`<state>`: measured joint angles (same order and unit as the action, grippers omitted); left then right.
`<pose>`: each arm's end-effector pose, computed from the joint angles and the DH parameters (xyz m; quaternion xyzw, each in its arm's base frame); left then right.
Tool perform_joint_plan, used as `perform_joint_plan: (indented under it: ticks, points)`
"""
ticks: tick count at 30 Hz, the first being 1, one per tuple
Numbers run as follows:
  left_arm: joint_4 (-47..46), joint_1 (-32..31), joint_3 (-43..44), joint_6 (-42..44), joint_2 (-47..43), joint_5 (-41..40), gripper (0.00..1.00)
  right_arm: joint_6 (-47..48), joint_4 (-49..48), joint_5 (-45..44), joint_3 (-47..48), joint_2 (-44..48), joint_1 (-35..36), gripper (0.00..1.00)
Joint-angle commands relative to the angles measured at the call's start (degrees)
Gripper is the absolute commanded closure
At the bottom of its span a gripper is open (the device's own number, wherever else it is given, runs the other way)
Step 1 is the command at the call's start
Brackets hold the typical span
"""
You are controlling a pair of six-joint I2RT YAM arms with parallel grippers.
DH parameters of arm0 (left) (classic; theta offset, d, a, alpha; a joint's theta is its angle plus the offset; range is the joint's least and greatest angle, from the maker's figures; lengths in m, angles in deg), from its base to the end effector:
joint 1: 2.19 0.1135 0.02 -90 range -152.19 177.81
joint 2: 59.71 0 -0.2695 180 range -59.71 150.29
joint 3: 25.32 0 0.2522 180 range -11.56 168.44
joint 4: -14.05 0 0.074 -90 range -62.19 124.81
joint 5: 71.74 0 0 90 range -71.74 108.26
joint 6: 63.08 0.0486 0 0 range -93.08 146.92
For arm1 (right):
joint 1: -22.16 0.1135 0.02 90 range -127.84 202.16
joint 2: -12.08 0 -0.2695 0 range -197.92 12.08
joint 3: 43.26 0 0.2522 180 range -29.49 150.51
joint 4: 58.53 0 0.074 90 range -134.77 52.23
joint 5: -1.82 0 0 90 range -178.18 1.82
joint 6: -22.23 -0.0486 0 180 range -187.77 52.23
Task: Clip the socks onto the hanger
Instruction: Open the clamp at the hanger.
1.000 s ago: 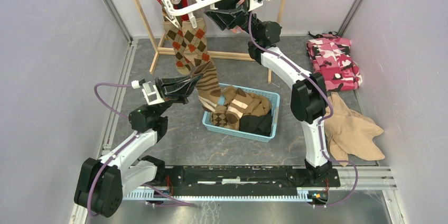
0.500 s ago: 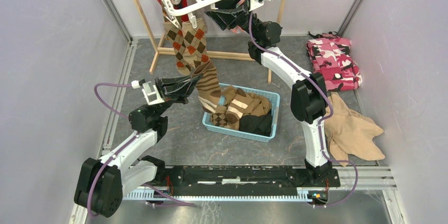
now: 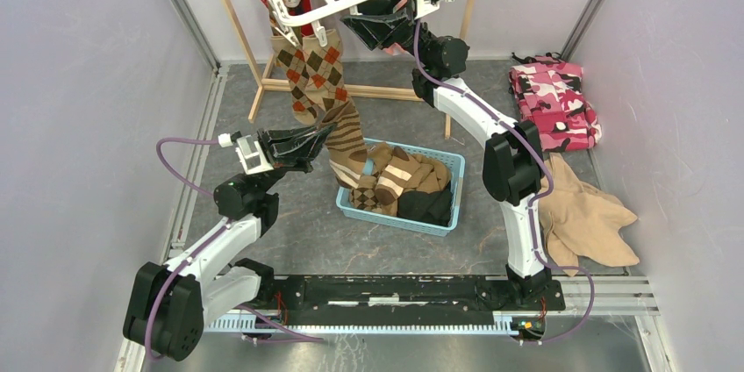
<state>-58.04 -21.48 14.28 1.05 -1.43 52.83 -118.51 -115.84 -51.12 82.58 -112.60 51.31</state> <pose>0.1657 -0.0872 0.3535 0.2644 0.3154 -0.4342 0.8013 0.4088 0.2616 0.4364 -0.2522 0.3103 0.6521 0.6441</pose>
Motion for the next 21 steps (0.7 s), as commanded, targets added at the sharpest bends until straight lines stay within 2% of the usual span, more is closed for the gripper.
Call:
perform_joint_plan:
  ticks: [1, 10, 21]
  points:
    - [-4.7, 0.3, -0.3, 1.5, -0.2, -1.1, 0.98, -1.3, -3.7, 1.0, 1.1, 1.7, 0.1, 0.45]
    - [-5.5, 0.2, -0.3, 1.3, 0.2, -1.1, 0.98, -1.4, -3.6, 1.3, 1.1, 1.7, 0.1, 0.55]
    - [-5.4, 0.3, -0.3, 1.3, 0.0, -1.4, 0.98, -0.6, -1.8, 1.6, 1.0, 2.4, 0.1, 0.79]
